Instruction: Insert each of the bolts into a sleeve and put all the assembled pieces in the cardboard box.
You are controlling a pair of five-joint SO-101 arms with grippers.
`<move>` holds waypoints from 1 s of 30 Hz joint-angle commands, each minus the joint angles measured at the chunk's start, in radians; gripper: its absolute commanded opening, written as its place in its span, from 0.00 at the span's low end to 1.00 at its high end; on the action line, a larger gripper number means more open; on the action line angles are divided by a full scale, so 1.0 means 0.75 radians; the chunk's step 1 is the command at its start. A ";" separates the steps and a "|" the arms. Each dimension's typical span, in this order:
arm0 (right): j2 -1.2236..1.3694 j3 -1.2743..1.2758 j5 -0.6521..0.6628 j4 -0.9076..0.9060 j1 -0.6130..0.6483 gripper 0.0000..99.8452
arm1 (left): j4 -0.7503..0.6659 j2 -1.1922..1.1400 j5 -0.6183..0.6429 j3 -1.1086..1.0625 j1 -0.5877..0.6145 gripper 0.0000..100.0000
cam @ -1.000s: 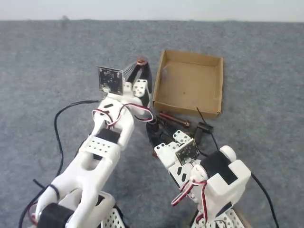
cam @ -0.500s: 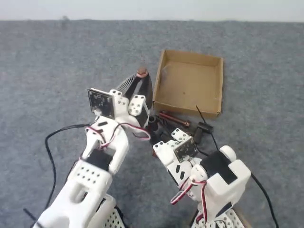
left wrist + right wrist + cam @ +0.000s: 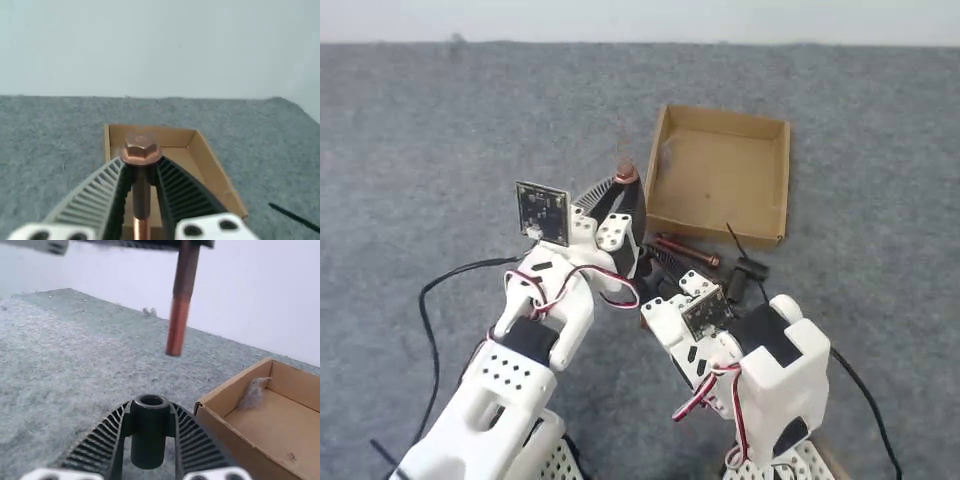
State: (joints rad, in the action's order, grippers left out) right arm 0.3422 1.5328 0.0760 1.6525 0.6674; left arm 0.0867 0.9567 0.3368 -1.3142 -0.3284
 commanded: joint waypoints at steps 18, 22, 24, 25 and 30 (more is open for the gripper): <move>-0.013 -0.074 0.016 0.038 -0.089 0.01 | 0.002 -0.006 0.023 -0.034 -0.053 0.01; -0.013 -0.057 0.018 0.071 -0.085 0.01 | -0.010 -0.008 0.023 -0.050 -0.055 0.01; -0.017 -0.053 0.016 0.075 -0.087 0.01 | -0.057 -0.008 0.023 -0.066 -0.055 0.01; -0.026 -0.051 0.016 0.073 -0.089 0.01 | -0.084 -0.008 0.023 -0.083 -0.057 0.01; -0.044 -0.045 0.016 0.064 -0.091 0.01 | -0.155 -0.008 0.018 -0.126 -0.076 0.01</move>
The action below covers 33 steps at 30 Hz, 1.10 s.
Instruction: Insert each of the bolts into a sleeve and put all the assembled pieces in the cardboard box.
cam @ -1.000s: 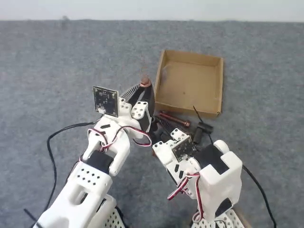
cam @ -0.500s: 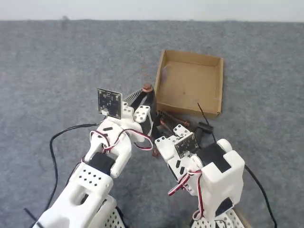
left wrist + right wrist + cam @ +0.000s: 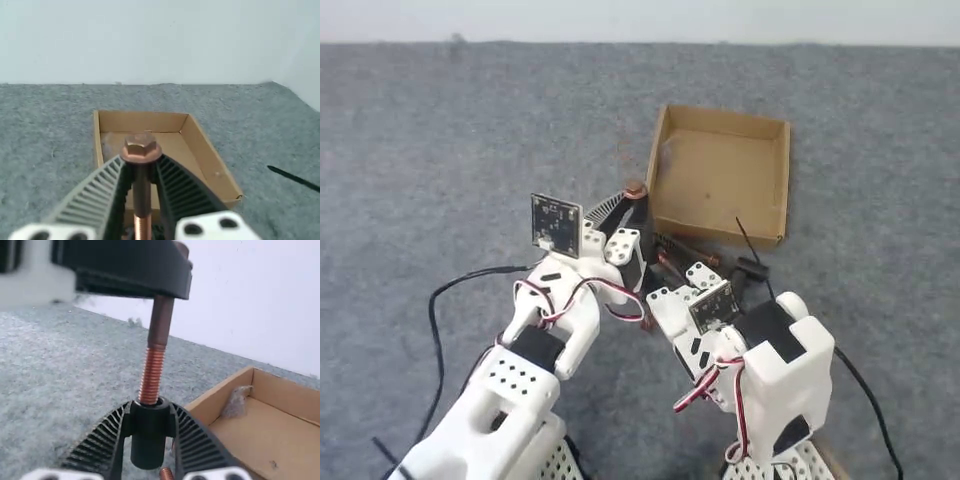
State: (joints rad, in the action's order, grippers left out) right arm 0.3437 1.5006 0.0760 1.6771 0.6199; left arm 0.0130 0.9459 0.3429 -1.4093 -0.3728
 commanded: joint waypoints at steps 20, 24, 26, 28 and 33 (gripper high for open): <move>-0.056 0.004 0.018 0.032 -0.064 0.01 | -0.055 0.006 0.006 -0.083 -0.063 0.01; -0.058 0.033 0.023 0.044 -0.054 0.01 | -0.057 0.006 0.006 -0.085 -0.059 0.01; -0.058 0.033 0.023 0.044 -0.054 0.01 | -0.059 0.006 0.006 -0.085 -0.059 0.01; -0.058 0.033 0.023 0.044 -0.054 0.01 | -0.063 0.006 0.006 -0.085 -0.059 0.01; -0.058 0.035 0.023 0.044 -0.054 0.01 | -0.063 0.006 0.006 -0.085 -0.059 0.01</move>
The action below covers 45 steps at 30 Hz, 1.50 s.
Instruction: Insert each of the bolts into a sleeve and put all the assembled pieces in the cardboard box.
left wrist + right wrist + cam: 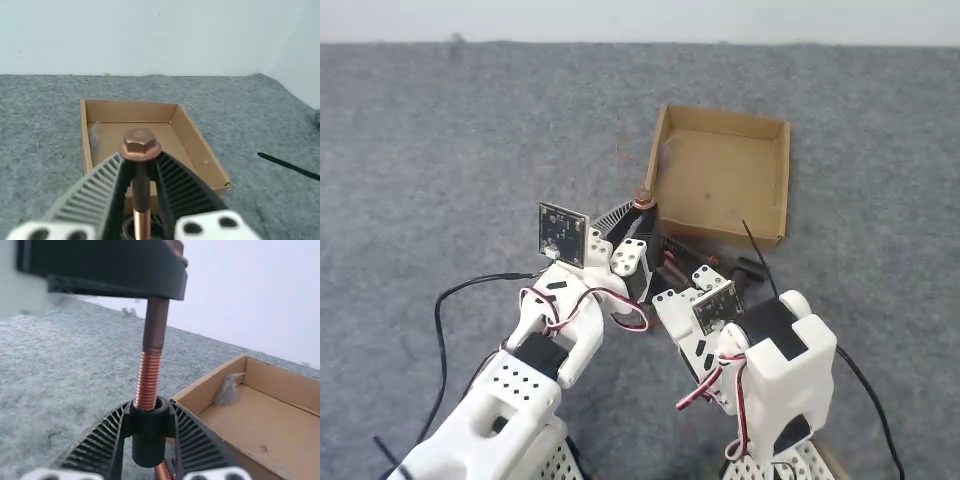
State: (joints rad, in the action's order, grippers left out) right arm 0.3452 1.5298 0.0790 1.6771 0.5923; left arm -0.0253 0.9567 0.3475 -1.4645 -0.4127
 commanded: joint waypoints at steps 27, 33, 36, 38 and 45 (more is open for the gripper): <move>-0.056 -0.004 0.020 0.030 -0.011 0.01 | -0.119 -0.245 0.000 0.099 0.041 0.01; -0.056 -0.004 0.023 0.028 -0.013 0.01 | -0.119 -0.270 0.000 0.109 0.049 0.01; -0.056 -0.010 0.023 0.028 -0.032 0.01 | -0.117 -0.241 0.002 0.085 0.043 0.01; -0.058 -0.016 0.020 0.030 -0.042 0.01 | -0.117 -0.227 0.002 0.052 0.006 0.01; -0.058 -0.010 0.020 0.034 -0.040 0.01 | -0.117 -0.209 0.000 0.021 -0.012 0.01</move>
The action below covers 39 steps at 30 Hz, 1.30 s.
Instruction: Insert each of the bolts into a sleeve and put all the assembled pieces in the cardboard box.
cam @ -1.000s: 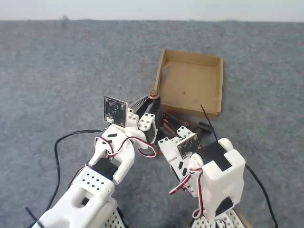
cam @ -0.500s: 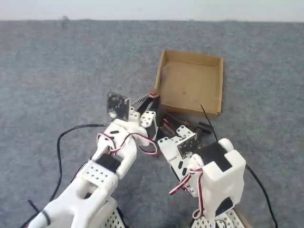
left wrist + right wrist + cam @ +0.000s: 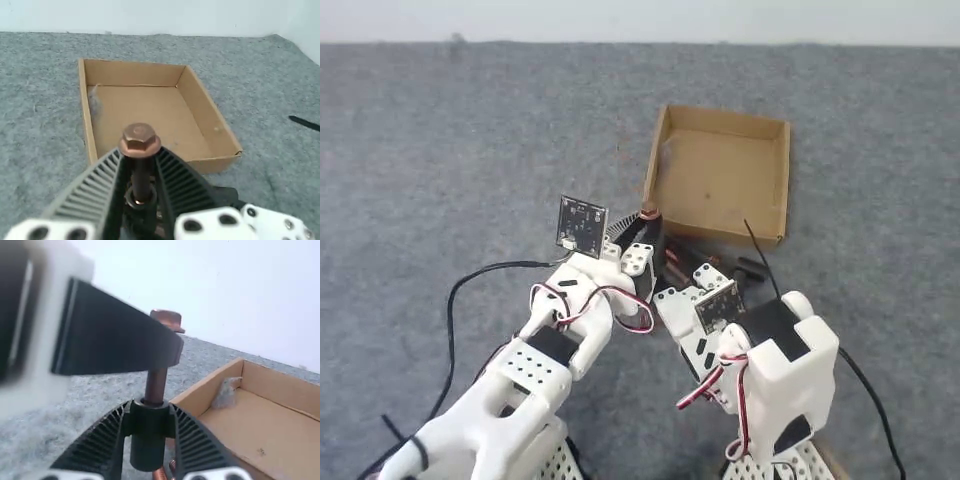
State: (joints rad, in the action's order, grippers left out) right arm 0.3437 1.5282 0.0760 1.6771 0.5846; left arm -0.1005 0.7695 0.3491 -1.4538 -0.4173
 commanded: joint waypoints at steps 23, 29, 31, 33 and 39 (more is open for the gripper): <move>-0.058 -0.006 0.025 0.042 -0.032 0.01 | -0.010 0.039 -0.155 -0.136 -0.014 0.01; -0.058 -0.008 0.025 0.038 -0.034 0.01 | -0.016 0.051 -0.158 -0.134 -0.014 0.01; -0.058 -0.010 0.025 0.036 -0.034 0.01 | -0.016 0.051 -0.158 -0.130 -0.014 0.01; -0.058 -0.010 0.025 0.034 -0.034 0.01 | -0.016 0.051 -0.158 -0.128 -0.014 0.01; -0.058 -0.012 0.025 0.032 -0.034 0.01 | -0.014 0.051 -0.149 -0.128 -0.010 0.15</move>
State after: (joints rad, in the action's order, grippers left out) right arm 0.3437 1.5298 0.0760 1.6771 0.5846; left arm -0.1036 0.7802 0.2447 -1.5505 -0.4266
